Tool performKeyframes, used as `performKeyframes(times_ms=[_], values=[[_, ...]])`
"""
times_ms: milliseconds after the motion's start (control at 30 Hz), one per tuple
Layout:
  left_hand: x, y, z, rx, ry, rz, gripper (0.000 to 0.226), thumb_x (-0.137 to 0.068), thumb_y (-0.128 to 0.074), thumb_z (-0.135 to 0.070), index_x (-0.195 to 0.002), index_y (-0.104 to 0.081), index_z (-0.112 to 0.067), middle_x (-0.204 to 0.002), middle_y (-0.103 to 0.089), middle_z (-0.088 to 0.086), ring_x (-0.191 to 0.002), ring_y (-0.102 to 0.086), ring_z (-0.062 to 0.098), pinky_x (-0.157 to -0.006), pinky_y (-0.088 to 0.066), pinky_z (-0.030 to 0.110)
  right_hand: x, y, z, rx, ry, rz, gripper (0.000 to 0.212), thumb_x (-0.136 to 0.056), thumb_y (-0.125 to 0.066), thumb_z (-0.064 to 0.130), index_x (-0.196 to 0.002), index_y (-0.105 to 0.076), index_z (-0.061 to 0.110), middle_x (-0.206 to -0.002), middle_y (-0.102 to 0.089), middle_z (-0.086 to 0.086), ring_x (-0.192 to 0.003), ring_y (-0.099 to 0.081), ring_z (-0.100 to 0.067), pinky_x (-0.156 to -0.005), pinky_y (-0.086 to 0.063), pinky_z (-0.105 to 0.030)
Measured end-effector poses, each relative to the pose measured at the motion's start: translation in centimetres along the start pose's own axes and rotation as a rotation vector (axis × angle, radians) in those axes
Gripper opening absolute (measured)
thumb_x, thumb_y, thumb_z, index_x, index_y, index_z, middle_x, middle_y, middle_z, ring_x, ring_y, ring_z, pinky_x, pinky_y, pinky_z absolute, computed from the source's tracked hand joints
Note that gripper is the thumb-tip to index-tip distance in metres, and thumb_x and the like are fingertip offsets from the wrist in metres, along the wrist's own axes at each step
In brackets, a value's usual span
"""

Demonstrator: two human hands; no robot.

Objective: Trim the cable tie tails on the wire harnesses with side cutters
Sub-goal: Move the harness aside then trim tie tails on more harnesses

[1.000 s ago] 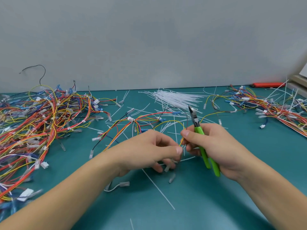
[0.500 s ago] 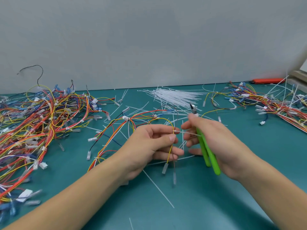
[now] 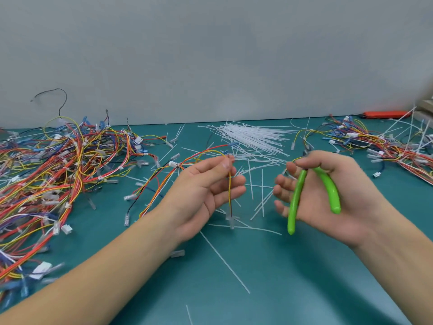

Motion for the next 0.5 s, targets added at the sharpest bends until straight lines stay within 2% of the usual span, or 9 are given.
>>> performKeyframes(times_ms=[33,100,167,233,267,300,333,400,500], values=[[-0.2,0.2,-0.2,0.041,-0.016,-0.028,0.018,-0.084,-0.07,-0.016,-0.1,-0.074,-0.008,-0.084,-0.069,0.006,-0.077,-0.075,0.021,-0.07,-0.062,0.032,-0.1,0.2,0.1,-0.01,-0.015,-0.036,0.019,-0.072,-0.066,0.028,-0.087,-0.06,0.017,-0.093,-0.06,-0.011,-0.088,-0.065,-0.03,-0.086,-0.056,-0.053],[-0.4,0.7,-0.4,0.087,-0.048,-0.074,0.015,-0.083,-0.071,-0.016,-0.096,-0.076,-0.01,-0.085,-0.07,0.006,-0.078,-0.075,0.021,-0.07,-0.062,0.032,-0.1,0.2,-0.1,-0.03,-0.093,-0.02,0.024,-0.084,-0.059,0.03,-0.102,-0.068,0.017,-0.104,-0.063,-0.015,-0.102,-0.071,-0.038,-0.093,-0.044,-0.079],[-0.5,0.9,-0.4,0.083,-0.064,-0.094,0.014,-0.082,-0.072,-0.017,-0.093,-0.078,-0.012,-0.084,-0.07,0.005,-0.078,-0.075,0.02,-0.071,-0.062,0.031,0.3,-0.9,-0.9,-0.067,-0.205,0.186,0.034,-0.092,-0.054,0.035,-0.12,-0.068,0.022,-0.107,-0.064,-0.018,-0.105,-0.07,-0.043,-0.095,-0.037,-0.084],[-0.4,0.8,-0.2,0.05,-0.068,-0.095,0.014,-0.081,-0.074,-0.018,-0.092,-0.08,-0.013,-0.083,-0.07,0.004,-0.078,-0.074,0.02,-0.071,-0.062,0.03,1.0,-2.5,-2.4,-0.027,-0.297,0.395,0.04,-0.093,-0.056,0.041,-0.129,-0.065,0.025,-0.102,-0.065,-0.018,-0.093,-0.069,-0.037,-0.09,-0.048,-0.072],[-0.4,0.8,-0.1,0.028,-0.066,-0.097,0.015,-0.08,-0.075,-0.019,-0.092,-0.08,-0.012,-0.083,-0.069,0.003,-0.078,-0.074,0.019,-0.07,-0.061,0.029,1.2,-3.0,-3.2,0.097,-0.301,0.413,0.045,-0.088,-0.06,0.044,-0.129,-0.066,0.025,-0.097,-0.065,-0.017,-0.082,-0.066,-0.032,-0.081,-0.054,-0.058],[-0.3,0.8,0.0,0.009,-0.058,-0.101,0.017,-0.079,-0.076,-0.019,-0.093,-0.08,-0.012,-0.083,-0.069,0.004,-0.077,-0.073,0.019,-0.068,-0.061,0.029,1.3,-3.3,-3.9,0.262,-0.258,0.367,0.051,-0.08,-0.065,0.047,-0.125,-0.067,0.022,-0.092,-0.066,-0.015,-0.073,-0.061,-0.025,-0.067,-0.054,-0.043],[-0.2,0.8,0.0,-0.005,-0.047,-0.103,0.019,-0.078,-0.076,-0.019,-0.094,-0.081,-0.012,-0.084,-0.069,0.004,-0.076,-0.073,0.018,-0.068,-0.061,0.029,1.3,-3.6,-4.4,0.423,-0.174,0.284,0.057,-0.072,-0.068,0.047,-0.12,-0.066,0.016,-0.087,-0.068,-0.013,-0.066,-0.055,-0.02,-0.056,-0.047,-0.033],[-0.1,0.8,0.0,-0.036,-0.023,-0.091,0.021,-0.077,-0.077,-0.02,-0.096,-0.081,-0.012,-0.085,-0.07,0.003,-0.073,-0.071,0.016,-0.067,-0.061,0.028,1.4,-3.8,-4.5,0.601,0.004,0.161,0.052,-0.067,-0.068,0.043,-0.107,-0.063,0.011,-0.083,-0.073,-0.011,-0.064,-0.047,-0.014,-0.05,-0.036,-0.026],[0.0,0.4,0.0,-0.082,0.003,-0.057,0.015,-0.076,-0.077,-0.02,-0.089,-0.083,-0.016,-0.083,-0.072,0.002,-0.069,-0.07,0.013,-0.064,-0.059,0.026,1.3,-3.6,-4.1,0.598,0.025,0.134,0.028,-0.074,-0.066,0.034,-0.092,-0.068,0.013,-0.086,-0.074,-0.014,-0.067,-0.046,-0.016,-0.05,-0.034,-0.026]])
Point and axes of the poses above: each hand's wrist, its own x-axis away from the middle knuckle, its own y-axis out of the back of the hand, z = x × y, the point moved 3 cm from there along -x, towards the middle knuckle
